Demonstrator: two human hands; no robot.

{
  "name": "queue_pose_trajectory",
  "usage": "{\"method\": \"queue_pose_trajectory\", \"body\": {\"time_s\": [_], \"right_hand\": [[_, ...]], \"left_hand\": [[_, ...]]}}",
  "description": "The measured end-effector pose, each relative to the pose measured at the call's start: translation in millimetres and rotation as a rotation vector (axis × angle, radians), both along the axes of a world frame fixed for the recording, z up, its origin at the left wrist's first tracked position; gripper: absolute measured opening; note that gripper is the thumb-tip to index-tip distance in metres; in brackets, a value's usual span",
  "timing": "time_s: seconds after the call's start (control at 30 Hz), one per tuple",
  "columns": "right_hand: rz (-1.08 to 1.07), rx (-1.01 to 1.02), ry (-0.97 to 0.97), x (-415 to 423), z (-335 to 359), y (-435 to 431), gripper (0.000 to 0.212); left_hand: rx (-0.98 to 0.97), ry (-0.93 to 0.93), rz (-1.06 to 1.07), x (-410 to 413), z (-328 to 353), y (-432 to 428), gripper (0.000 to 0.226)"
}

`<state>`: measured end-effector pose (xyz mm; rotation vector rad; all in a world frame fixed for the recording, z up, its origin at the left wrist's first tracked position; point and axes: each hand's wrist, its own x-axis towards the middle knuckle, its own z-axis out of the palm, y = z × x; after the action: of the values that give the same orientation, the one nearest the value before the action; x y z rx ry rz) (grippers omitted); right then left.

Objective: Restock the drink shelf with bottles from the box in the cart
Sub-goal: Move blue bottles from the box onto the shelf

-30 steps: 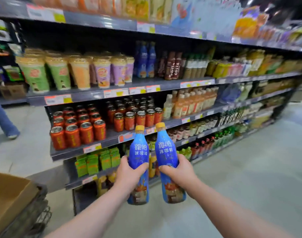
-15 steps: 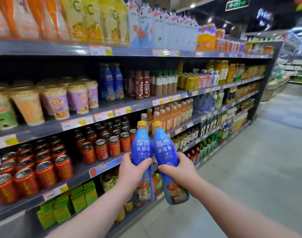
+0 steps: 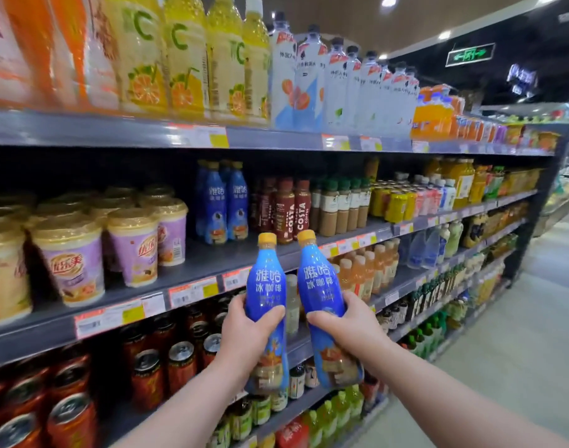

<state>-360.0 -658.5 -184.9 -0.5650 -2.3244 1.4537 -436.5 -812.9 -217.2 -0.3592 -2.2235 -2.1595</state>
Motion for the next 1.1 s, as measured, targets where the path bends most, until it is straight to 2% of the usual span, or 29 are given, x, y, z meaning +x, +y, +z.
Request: {"method": "queue_pose_trajectory", "body": {"time_s": [0.13, 0.33, 0.43, 0.57, 0.67, 0.83, 0.97, 1.1], "right_hand": [[0.051, 0.01, -0.001, -50, 7, 2, 0.043], [0.15, 0.044, 0.06, -132, 26, 5, 0.041], [0.213, 0.069, 0.077, -175, 39, 8, 0.046], [0.274, 0.086, 0.123, -226, 53, 15, 0.039], [0.323, 0.083, 0.126, -259, 58, 22, 0.042], [0.399, 0.027, 0.162, -302, 56, 32, 0.047], [0.481, 0.009, 0.25, -320, 47, 41, 0.048], [0.555, -0.009, 0.275, -333, 39, 47, 0.048]], "left_hand": [[0.01, -0.011, 0.036, -33, 4, -6, 0.04], [0.028, 0.024, 0.182, -73, 12, -17, 0.031], [0.02, 0.052, 0.286, -88, 21, -18, 0.034], [0.01, 0.098, 0.402, -106, 36, -10, 0.03], [0.017, 0.12, 0.448, -117, 48, 0, 0.036], [0.025, 0.165, 0.54, -132, 63, 23, 0.03], [0.025, 0.178, 0.588, -144, 67, 39, 0.04], [0.03, 0.189, 0.636, -154, 70, 53, 0.04]]}}
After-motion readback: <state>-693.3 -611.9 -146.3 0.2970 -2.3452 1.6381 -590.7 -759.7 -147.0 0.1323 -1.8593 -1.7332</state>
